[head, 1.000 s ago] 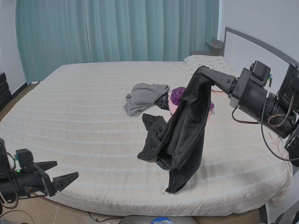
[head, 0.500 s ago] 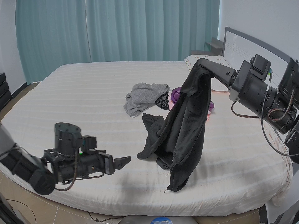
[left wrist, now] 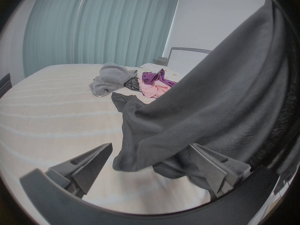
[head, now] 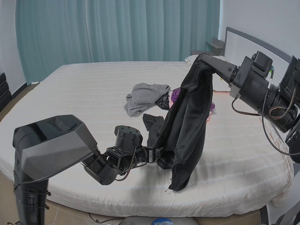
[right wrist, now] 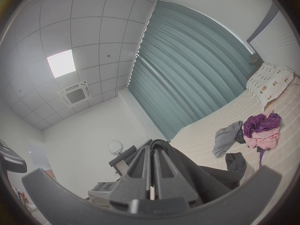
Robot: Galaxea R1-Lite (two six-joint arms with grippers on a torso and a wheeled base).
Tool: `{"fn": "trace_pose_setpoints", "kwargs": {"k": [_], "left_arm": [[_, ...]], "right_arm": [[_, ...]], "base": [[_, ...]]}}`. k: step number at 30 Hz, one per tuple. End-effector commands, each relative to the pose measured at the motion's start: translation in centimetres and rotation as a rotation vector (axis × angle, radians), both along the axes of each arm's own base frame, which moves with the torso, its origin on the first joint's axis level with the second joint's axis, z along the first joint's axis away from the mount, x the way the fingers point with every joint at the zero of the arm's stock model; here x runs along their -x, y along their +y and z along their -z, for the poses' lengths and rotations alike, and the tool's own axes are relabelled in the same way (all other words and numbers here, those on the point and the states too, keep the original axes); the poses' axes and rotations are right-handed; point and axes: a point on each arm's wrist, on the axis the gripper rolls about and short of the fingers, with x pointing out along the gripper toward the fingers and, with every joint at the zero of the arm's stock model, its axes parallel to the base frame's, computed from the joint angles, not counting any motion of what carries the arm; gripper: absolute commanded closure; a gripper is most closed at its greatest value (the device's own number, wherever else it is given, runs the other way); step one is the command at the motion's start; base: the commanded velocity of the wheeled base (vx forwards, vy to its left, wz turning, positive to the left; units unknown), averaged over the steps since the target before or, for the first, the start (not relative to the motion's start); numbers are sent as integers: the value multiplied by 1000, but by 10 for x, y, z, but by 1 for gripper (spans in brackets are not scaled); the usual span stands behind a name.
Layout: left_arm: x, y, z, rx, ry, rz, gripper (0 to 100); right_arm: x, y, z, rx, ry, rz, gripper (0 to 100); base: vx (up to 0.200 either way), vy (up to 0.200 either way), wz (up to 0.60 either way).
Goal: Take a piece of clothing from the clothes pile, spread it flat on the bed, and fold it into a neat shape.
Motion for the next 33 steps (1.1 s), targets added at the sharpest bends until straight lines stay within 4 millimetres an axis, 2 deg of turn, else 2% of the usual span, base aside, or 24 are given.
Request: {"fn": "trace_pose_setpoints", "kwargs": {"k": [1,2,6,11,12,17,18,19,20,21,22,26,28,29,30,31,32,33], "left_arm": [[-20,-18,48,-10,41,-26,0],[-30,-20,58,-15,28,-56,0],[-49,-20,69,3,-1,-140,0],[-55,-16,73,31,8,-202,0],[-54,-15,73,34,13,-207,100],[-45,-4,61,19,23,-241,100],[-41,0,51,22,16,-266,100],[-40,0,49,25,14,-268,100],[-39,4,39,50,11,-288,100],[-32,8,17,109,12,-315,100],[-28,11,8,125,15,-322,100],[4,29,-21,113,69,-333,100],[9,31,-31,138,60,-337,100],[15,35,-54,201,39,-353,100],[19,37,-68,228,21,-354,100],[22,40,-80,245,8,-355,100],[22,40,-80,245,8,-355,100],[30,46,-103,268,-14,-357,100]], "right_arm": [[-1,-1,0,-6,-10,5,100],[0,-2,-1,-10,-15,8,100],[1,-5,-4,-15,-23,17,100],[-4,-12,-2,-12,-19,44,100],[-6,-13,0,-8,-13,47,100],[-13,-17,9,6,19,70,100],[-19,-20,16,19,41,87,100],[-20,-20,16,20,42,87,100],[-25,-21,23,30,64,100,100],[-35,-24,36,52,107,124,100],[-39,-25,43,64,128,135,100],[-57,-32,83,119,259,179,100],[-62,-32,93,122,296,187,100],[-72,-29,108,117,359,197,100],[-77,-28,115,110,389,205,100],[-81,-28,119,100,400,218,100],[-81,-28,119,100,400,218,100],[-91,-31,115,67,373,272,100]], "base": [[0,0,0],[0,0,0],[0,0,0],[0,0,0],[0,0,0],[0,0,0],[0,0,0],[0,0,0],[0,0,0],[0,0,0],[0,0,0],[0,0,0],[0,0,0],[0,0,0],[0,0,0],[0,0,0],[0,0,0],[0,0,0]]}}
